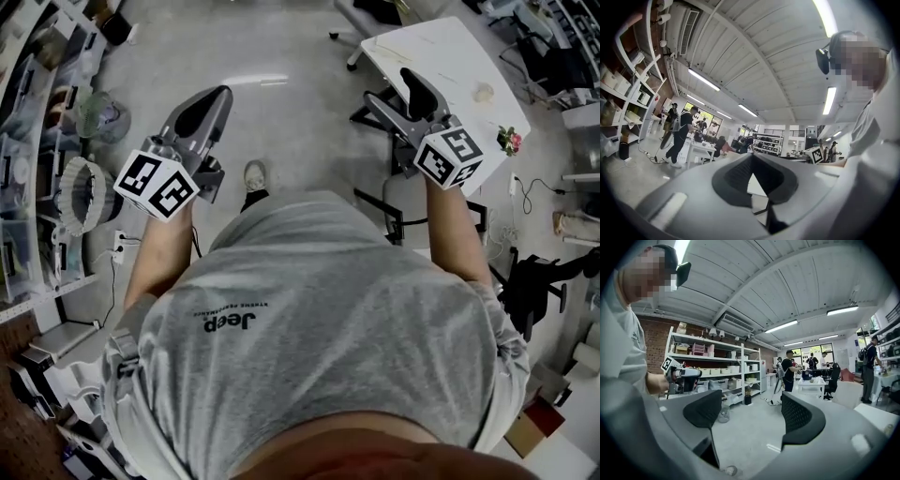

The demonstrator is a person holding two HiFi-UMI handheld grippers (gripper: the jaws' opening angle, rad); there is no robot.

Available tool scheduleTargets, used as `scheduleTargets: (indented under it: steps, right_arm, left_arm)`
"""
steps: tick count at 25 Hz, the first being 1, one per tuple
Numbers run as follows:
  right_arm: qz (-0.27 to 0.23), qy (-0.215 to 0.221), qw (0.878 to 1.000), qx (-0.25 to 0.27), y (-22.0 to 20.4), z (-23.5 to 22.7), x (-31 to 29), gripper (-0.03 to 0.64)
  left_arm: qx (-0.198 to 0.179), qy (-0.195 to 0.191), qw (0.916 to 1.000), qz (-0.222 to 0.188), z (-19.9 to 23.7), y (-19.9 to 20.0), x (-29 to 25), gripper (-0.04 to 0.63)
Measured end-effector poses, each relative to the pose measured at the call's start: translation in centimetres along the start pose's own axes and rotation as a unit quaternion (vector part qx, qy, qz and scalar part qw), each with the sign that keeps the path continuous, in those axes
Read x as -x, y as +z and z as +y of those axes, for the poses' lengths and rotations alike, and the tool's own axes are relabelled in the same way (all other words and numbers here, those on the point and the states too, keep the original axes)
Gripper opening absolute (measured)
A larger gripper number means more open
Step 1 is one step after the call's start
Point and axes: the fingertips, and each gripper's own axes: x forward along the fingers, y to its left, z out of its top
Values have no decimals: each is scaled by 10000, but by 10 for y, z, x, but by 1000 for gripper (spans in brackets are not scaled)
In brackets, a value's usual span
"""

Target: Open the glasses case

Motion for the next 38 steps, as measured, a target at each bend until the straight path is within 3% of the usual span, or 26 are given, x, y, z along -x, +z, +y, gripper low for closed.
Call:
scheduleTargets:
  steps: [11, 20, 31, 38]
  right_arm:
    - [-327, -500, 9982, 14, 49, -64, -192, 377]
    - [-97, -749, 9971, -15, 52, -119, -283, 377]
    - [187, -610, 9978, -184, 31, -189, -334, 377]
    - [119, -138, 9997, -146, 18, -277, -349, 377]
  left_arm:
    - [-267, -815, 9962, 152, 191, 57, -101, 37]
    - [-36, -861, 9962, 138, 299, 78, -153, 37]
    - [118, -605, 9975, 351, 353, 64, -210, 37]
    - [-122, -42, 9993, 346, 354, 50, -280, 37]
